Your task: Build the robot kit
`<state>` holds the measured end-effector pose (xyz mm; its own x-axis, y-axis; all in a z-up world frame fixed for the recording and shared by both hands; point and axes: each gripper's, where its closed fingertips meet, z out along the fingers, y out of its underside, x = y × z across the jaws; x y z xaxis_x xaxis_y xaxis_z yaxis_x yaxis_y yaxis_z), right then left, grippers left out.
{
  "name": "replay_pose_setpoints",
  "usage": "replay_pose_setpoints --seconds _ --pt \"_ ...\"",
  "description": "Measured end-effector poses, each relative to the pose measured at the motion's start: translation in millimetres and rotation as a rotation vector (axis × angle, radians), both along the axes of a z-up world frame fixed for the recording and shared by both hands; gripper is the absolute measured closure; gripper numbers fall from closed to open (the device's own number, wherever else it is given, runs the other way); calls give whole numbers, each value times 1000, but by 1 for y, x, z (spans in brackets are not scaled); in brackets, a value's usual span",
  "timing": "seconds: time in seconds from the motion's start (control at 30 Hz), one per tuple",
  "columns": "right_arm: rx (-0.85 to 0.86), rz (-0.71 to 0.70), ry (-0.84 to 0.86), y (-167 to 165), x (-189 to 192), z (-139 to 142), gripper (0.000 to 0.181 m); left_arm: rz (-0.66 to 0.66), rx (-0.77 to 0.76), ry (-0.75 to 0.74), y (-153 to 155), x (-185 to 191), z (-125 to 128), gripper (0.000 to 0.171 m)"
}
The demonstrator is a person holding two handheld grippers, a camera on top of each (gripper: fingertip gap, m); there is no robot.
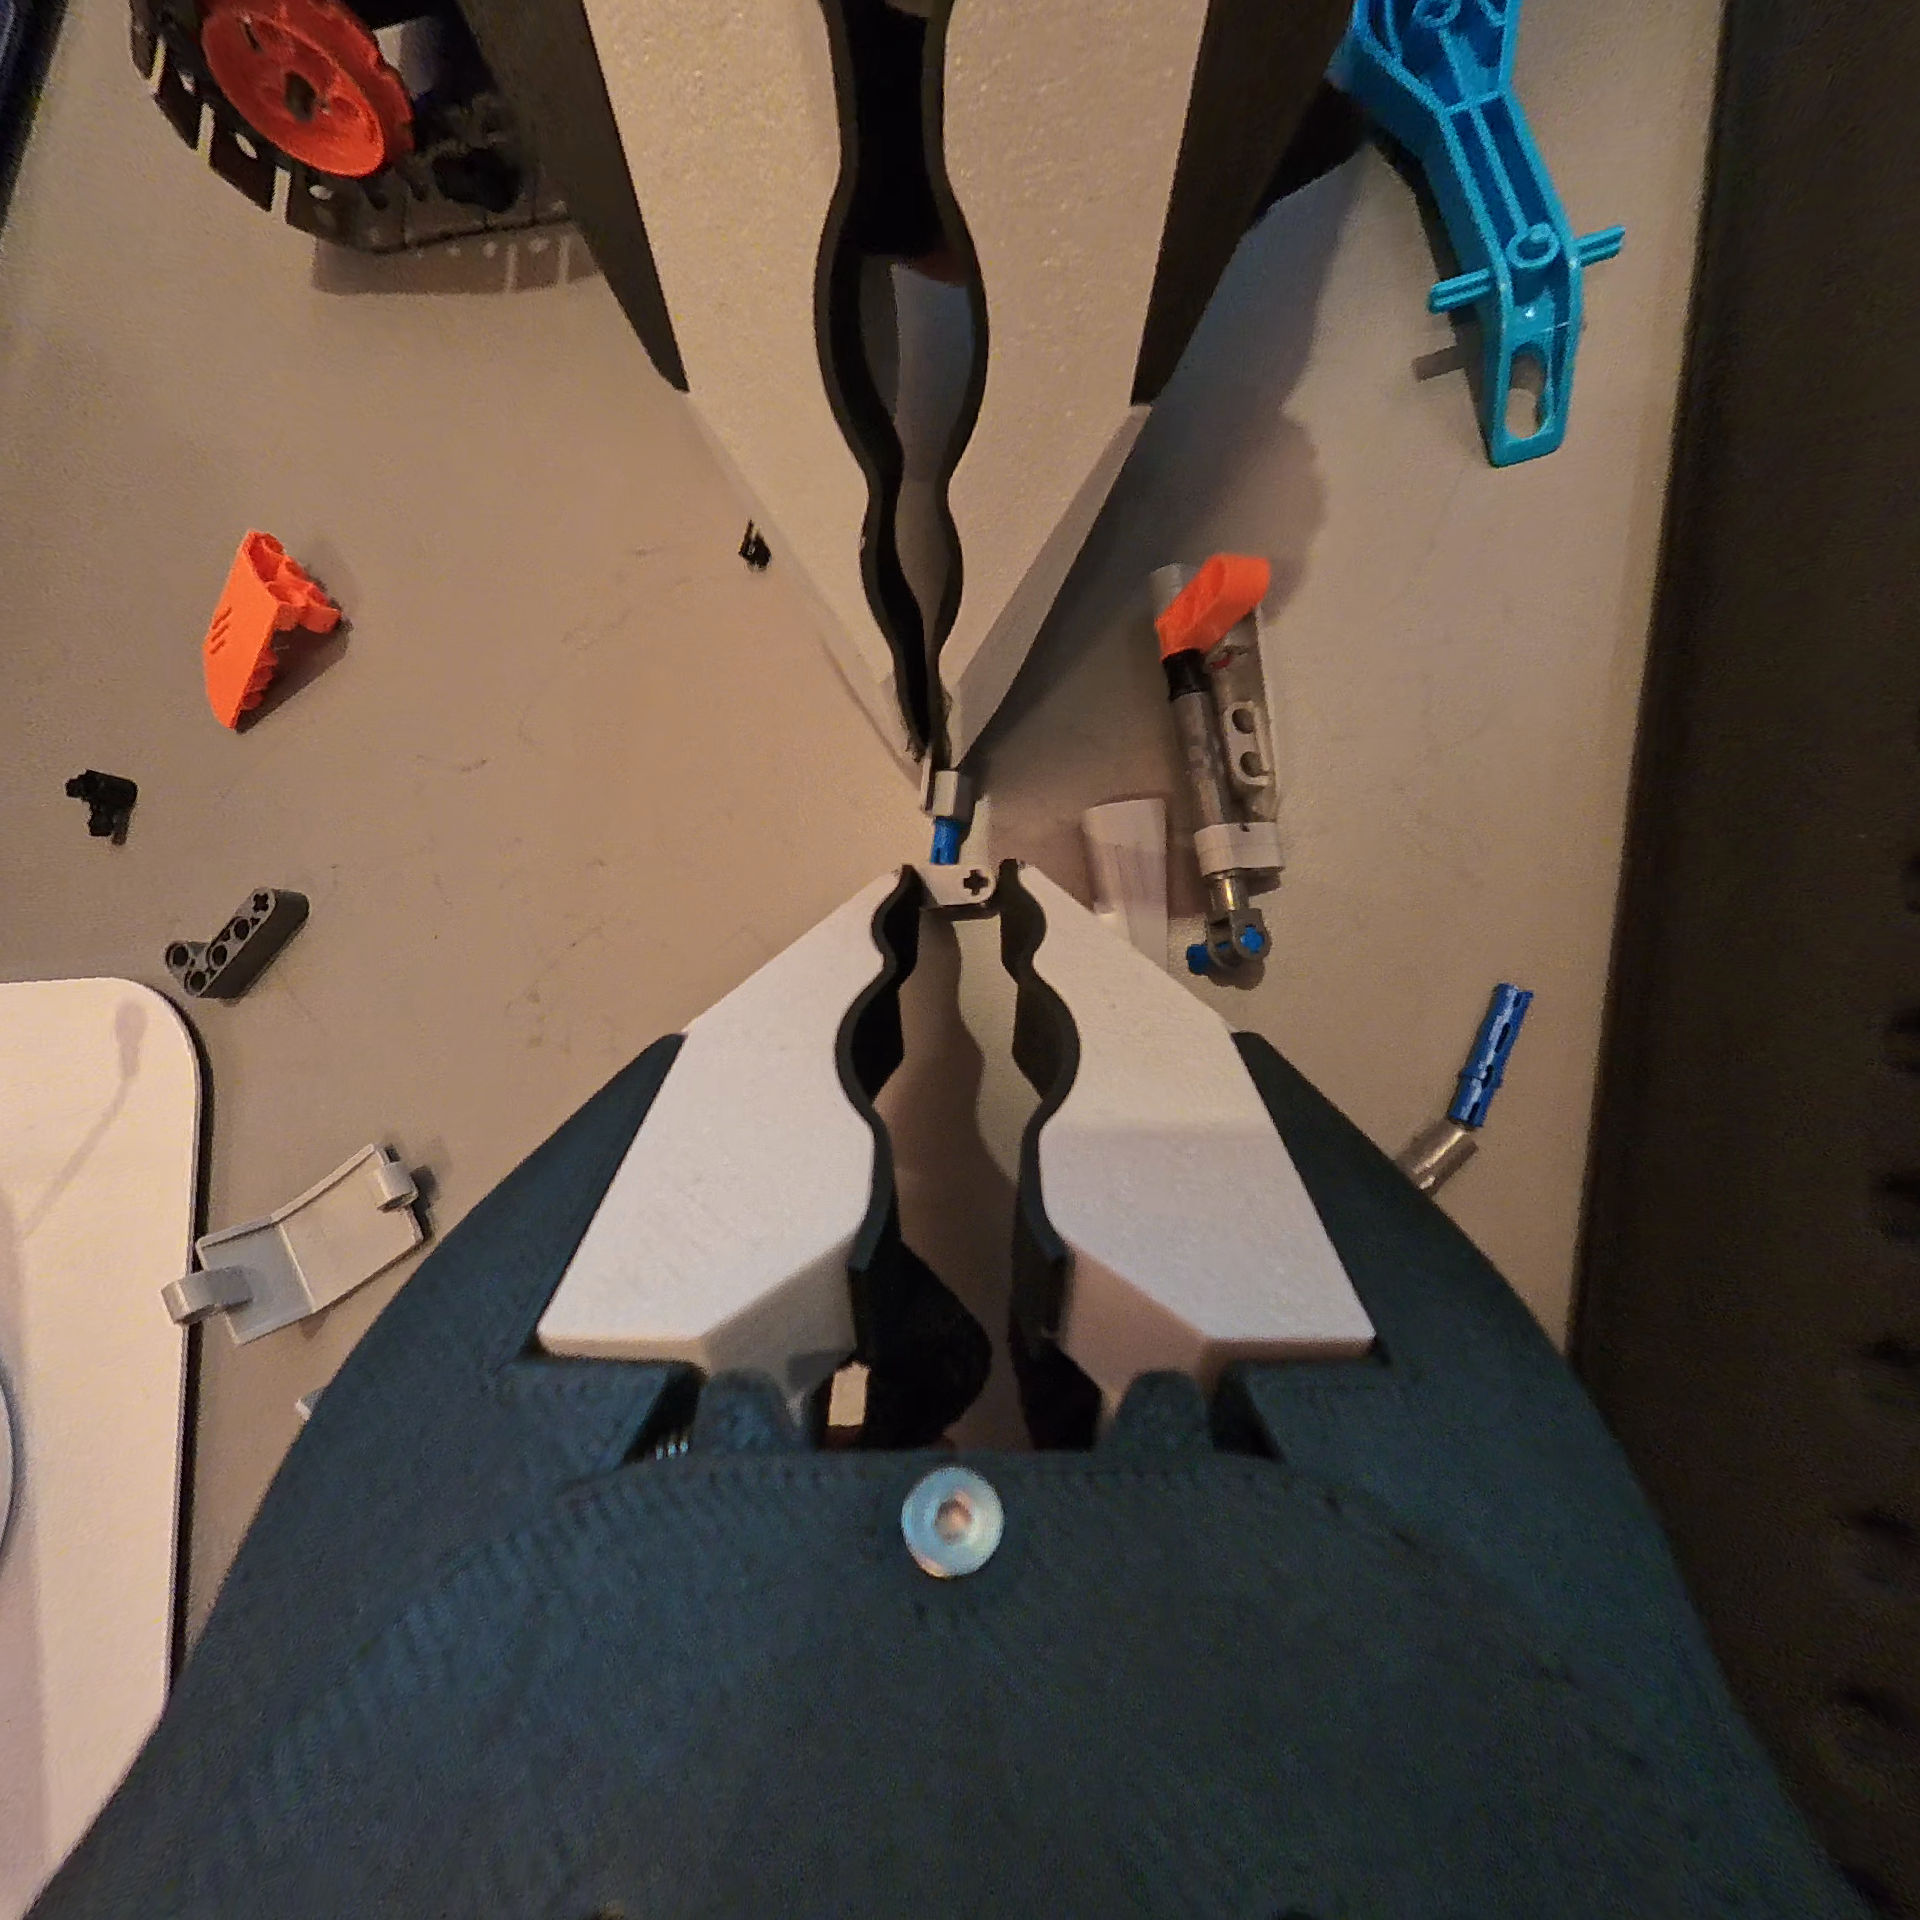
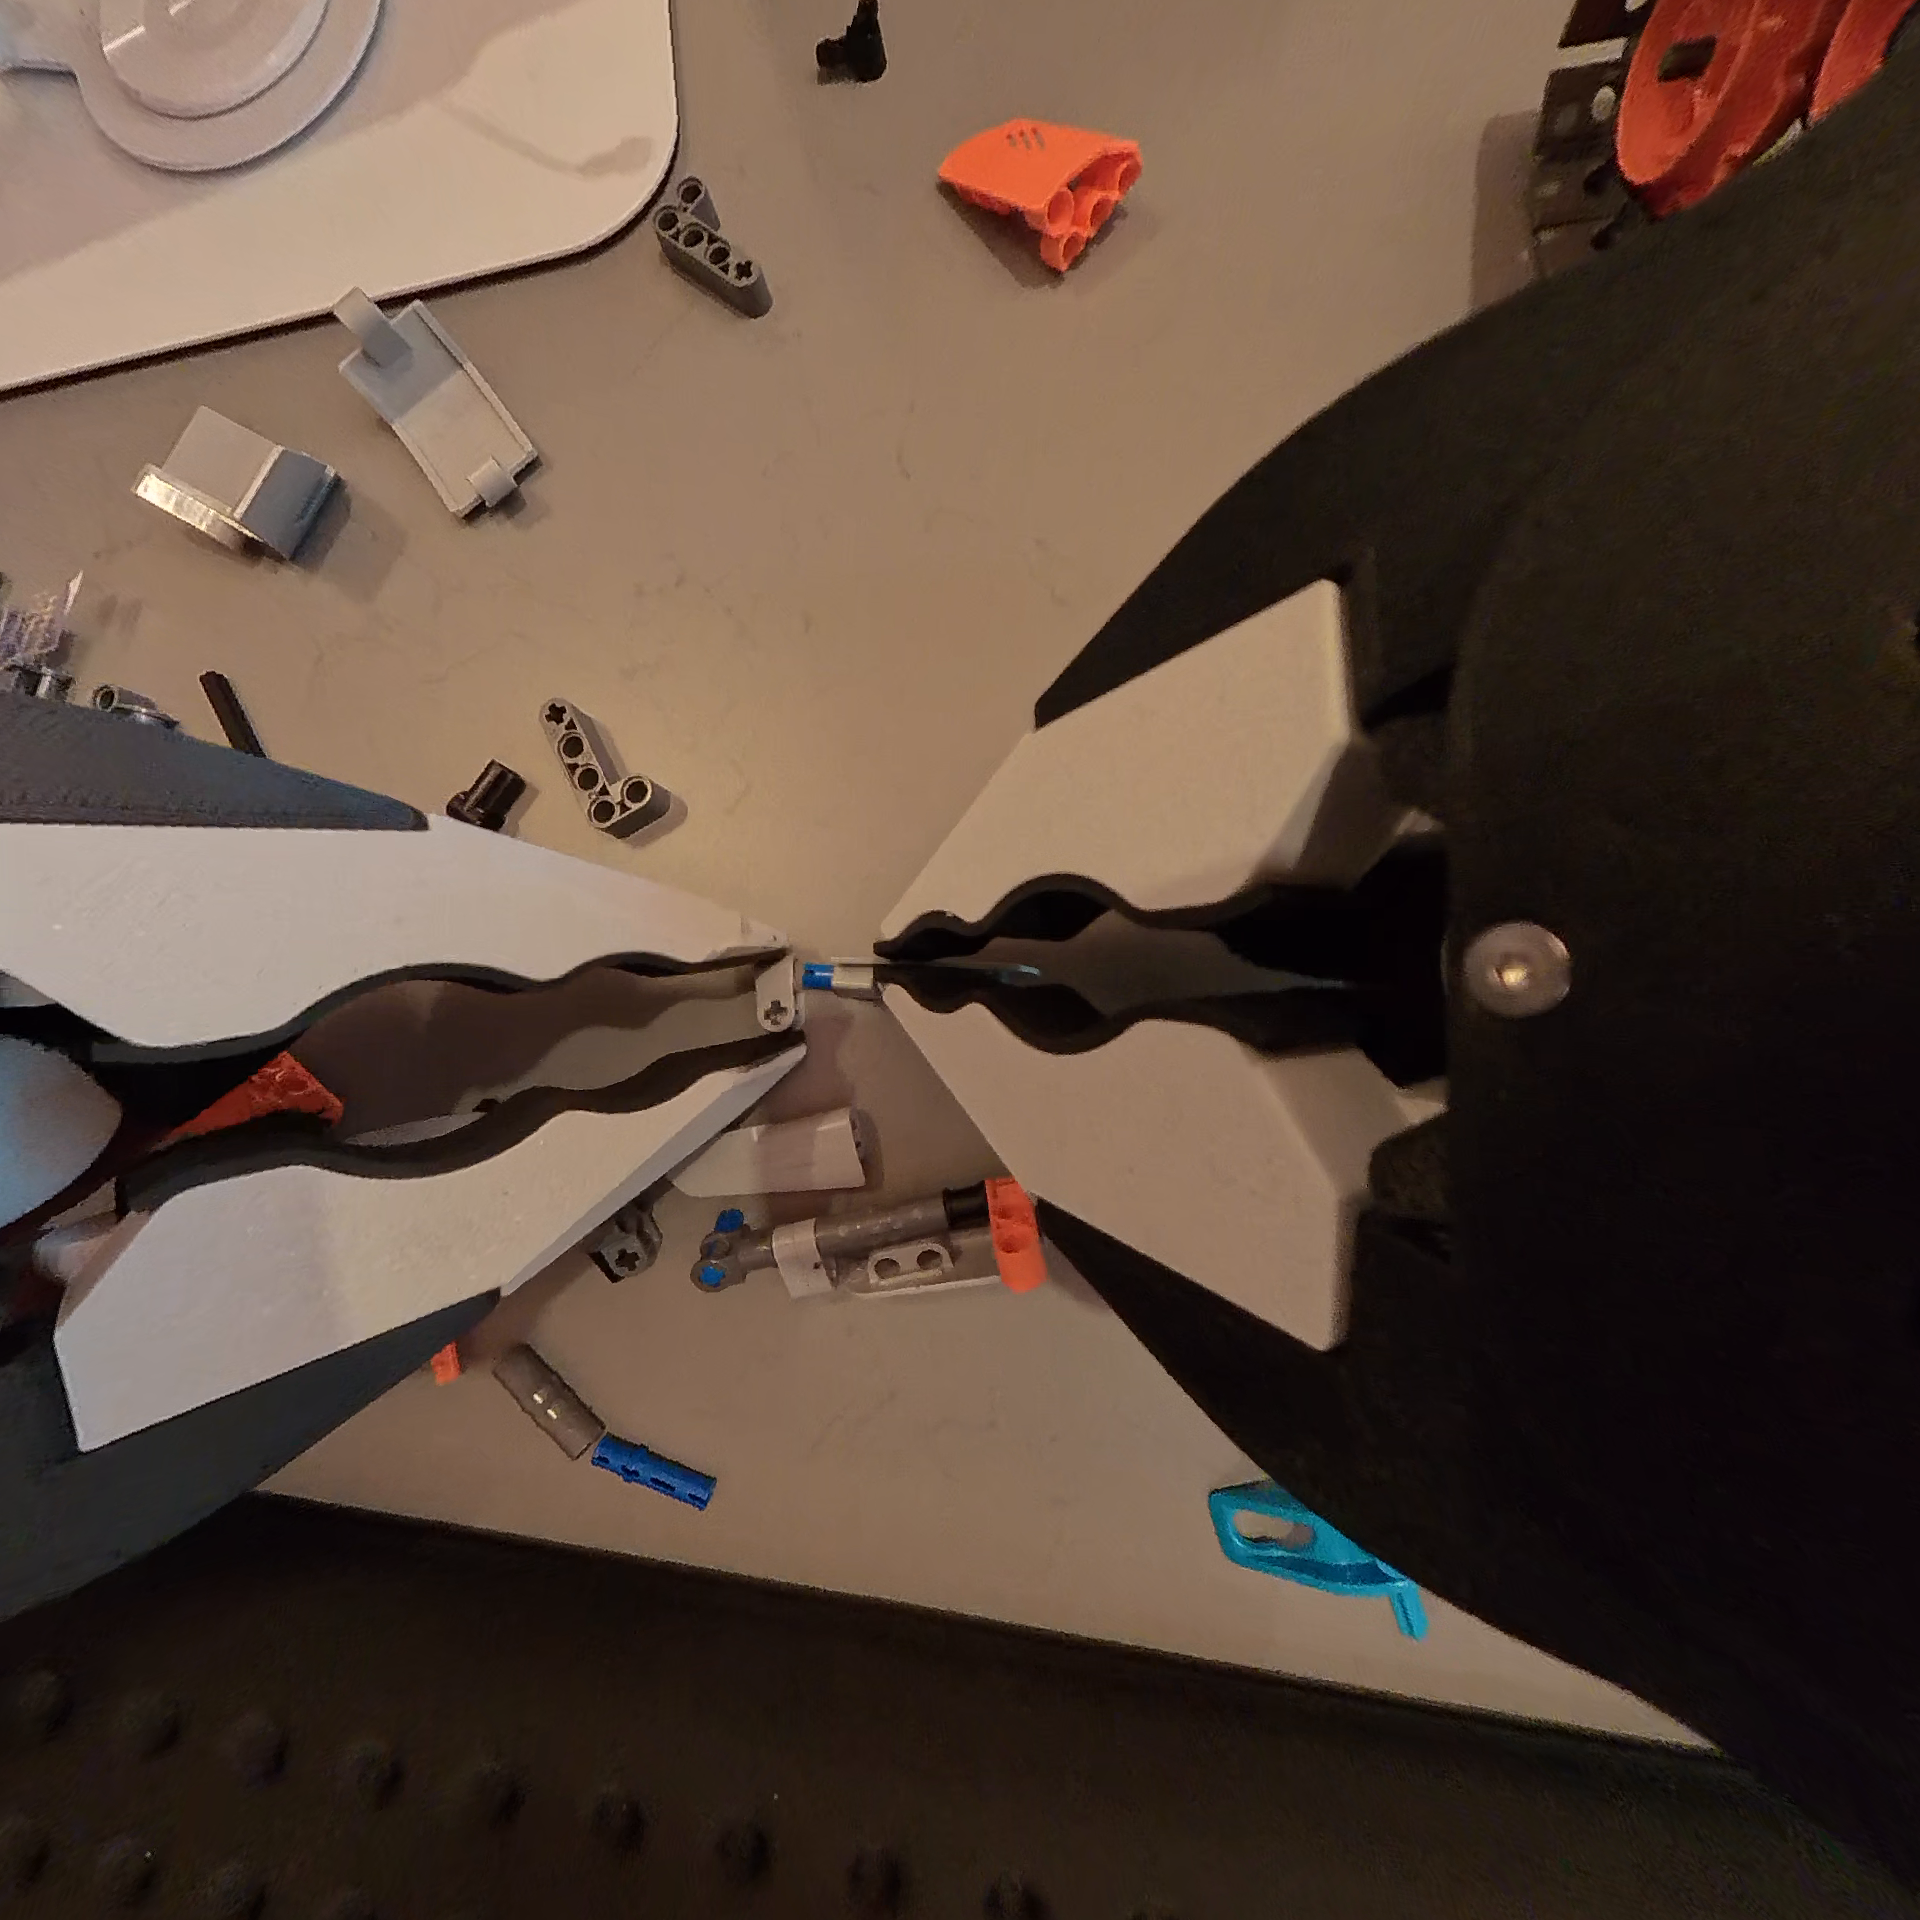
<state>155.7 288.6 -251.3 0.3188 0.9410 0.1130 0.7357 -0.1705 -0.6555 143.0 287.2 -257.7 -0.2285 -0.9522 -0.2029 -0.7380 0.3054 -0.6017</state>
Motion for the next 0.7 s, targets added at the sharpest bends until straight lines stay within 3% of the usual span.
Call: replay_pose_setpoints --seconds 0.37,0.7 --pt "3 27 56 0 -3 0 181 -23 3 -39 -1 -1 0 157" --pt "77 154 46 -2 -5 0 181 -70 -20 -39 -2 -1 0 158"
